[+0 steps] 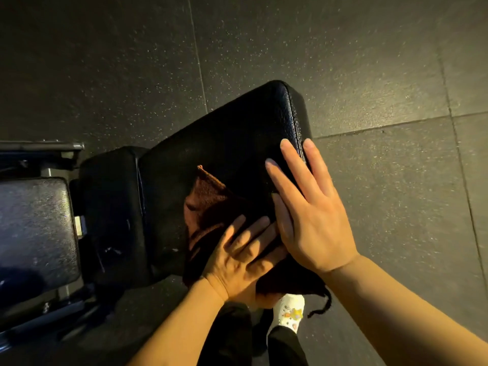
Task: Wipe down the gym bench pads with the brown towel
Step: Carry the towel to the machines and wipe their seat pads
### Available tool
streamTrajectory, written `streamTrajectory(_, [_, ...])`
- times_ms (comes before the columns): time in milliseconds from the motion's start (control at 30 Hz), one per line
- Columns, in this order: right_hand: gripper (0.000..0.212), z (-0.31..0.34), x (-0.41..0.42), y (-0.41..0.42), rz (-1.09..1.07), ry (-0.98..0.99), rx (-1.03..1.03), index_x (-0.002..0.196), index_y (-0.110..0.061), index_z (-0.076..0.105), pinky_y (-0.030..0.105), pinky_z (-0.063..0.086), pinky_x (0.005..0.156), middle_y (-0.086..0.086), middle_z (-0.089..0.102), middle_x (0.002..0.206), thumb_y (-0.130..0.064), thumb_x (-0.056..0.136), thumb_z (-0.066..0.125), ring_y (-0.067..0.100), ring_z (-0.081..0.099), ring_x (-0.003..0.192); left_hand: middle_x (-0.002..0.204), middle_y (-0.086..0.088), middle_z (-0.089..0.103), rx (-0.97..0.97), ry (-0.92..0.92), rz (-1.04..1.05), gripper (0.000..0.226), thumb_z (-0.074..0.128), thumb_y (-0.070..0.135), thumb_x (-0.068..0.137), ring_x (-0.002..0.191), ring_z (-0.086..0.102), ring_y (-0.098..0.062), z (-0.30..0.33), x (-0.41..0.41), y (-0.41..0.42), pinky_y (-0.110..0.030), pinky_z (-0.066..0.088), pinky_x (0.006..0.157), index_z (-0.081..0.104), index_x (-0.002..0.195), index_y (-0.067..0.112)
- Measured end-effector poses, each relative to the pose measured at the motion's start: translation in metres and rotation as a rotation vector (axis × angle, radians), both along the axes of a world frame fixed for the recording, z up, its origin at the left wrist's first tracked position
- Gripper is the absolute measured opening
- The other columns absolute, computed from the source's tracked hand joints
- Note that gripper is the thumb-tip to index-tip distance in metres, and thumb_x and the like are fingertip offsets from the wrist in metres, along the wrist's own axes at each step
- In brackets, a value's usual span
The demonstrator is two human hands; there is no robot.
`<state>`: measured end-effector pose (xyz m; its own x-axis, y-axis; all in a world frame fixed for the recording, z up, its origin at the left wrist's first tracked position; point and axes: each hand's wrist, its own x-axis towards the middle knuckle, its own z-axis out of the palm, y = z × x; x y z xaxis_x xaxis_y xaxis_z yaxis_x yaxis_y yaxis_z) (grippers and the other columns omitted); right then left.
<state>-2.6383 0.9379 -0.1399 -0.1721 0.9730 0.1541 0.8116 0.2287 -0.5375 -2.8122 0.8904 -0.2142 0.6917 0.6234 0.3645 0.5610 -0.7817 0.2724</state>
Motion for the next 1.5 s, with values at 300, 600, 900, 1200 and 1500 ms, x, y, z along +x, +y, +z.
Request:
streamTrajectory(300, [0.043,0.000,0.001,0.000,0.009,0.017,0.002,0.134,0.000,0.058,0.059,0.030,0.113,0.020,0.039,0.152,-0.012,0.097,0.041,0.047,0.023,0.144,0.167,-0.002,-0.003,0.040,0.001,0.031,0.032,0.024,0.022,0.109,0.153,0.006,-0.021,-0.010,-0.002,0.000,-0.044,0.011,0.124,0.036,0.139,0.024])
streamTrajectory(600, [0.047,0.004,-0.001,-0.001,0.099,-0.268,0.063,0.129,-0.010,0.064,0.064,0.031,0.111,0.006,0.049,0.148,-0.023,0.088,0.043,0.041,0.026,0.145,0.165,-0.005,0.008,0.073,-0.034,0.002,0.040,0.032,0.031,0.106,0.153,0.008,-0.022,-0.011,-0.002,0.001,-0.043,0.016,0.123,0.027,0.145,0.024])
streamTrajectory(900, [0.043,0.004,-0.003,0.007,0.053,-0.236,0.089,0.116,-0.011,0.070,0.060,0.038,0.108,0.005,0.059,0.137,-0.020,0.087,0.040,0.029,0.042,0.140,0.140,-0.014,0.038,0.005,-0.089,0.042,0.060,0.035,0.057,0.092,0.152,0.014,-0.021,0.001,0.002,0.004,-0.043,0.018,0.122,0.041,0.136,0.016])
streamTrajectory(1200, [0.051,0.001,-0.001,0.017,0.051,-0.157,0.078,0.114,-0.016,0.070,0.054,0.032,0.114,-0.001,0.060,0.135,-0.023,0.082,0.030,0.023,0.038,0.142,0.146,-0.013,0.035,0.022,-0.092,0.031,0.075,0.028,0.067,0.094,0.151,0.016,-0.022,0.001,0.001,0.006,-0.043,0.016,0.123,0.023,0.151,0.018])
streamTrajectory(1500, [0.042,0.008,-0.007,0.013,-0.003,-0.261,0.156,0.126,-0.022,0.065,0.031,0.031,0.113,-0.010,0.054,0.142,-0.019,0.095,0.037,0.007,0.031,0.144,0.146,-0.007,0.042,0.105,-0.256,0.040,0.069,0.047,0.062,0.090,0.146,0.033,-0.022,-0.002,0.001,0.005,-0.044,0.030,0.118,0.042,0.144,0.018])
